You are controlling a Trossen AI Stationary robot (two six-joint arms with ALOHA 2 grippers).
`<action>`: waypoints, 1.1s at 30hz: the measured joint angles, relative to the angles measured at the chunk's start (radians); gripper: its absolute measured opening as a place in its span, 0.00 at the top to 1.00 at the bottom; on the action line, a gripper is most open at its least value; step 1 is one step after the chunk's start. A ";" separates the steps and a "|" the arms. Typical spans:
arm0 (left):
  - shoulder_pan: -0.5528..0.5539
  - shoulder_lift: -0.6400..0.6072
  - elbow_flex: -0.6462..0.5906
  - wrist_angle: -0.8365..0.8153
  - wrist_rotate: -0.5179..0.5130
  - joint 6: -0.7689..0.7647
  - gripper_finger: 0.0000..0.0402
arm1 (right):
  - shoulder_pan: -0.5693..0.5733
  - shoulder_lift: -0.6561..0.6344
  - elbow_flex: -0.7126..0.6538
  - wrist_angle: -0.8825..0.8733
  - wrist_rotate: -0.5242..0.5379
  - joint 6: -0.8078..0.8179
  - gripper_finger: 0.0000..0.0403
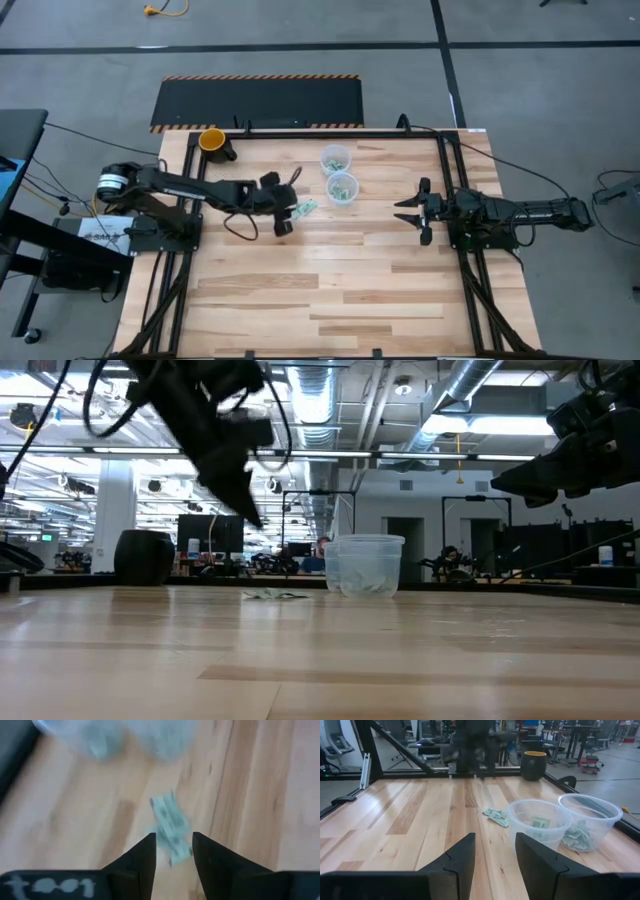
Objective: Pick and place items into bin
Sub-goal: Put the green stevia packet into the bottom transparent bin
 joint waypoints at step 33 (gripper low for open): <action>0.051 0.267 -0.080 0.218 0.150 -0.059 0.66 | 0.000 0.000 0.000 0.001 0.000 0.000 0.67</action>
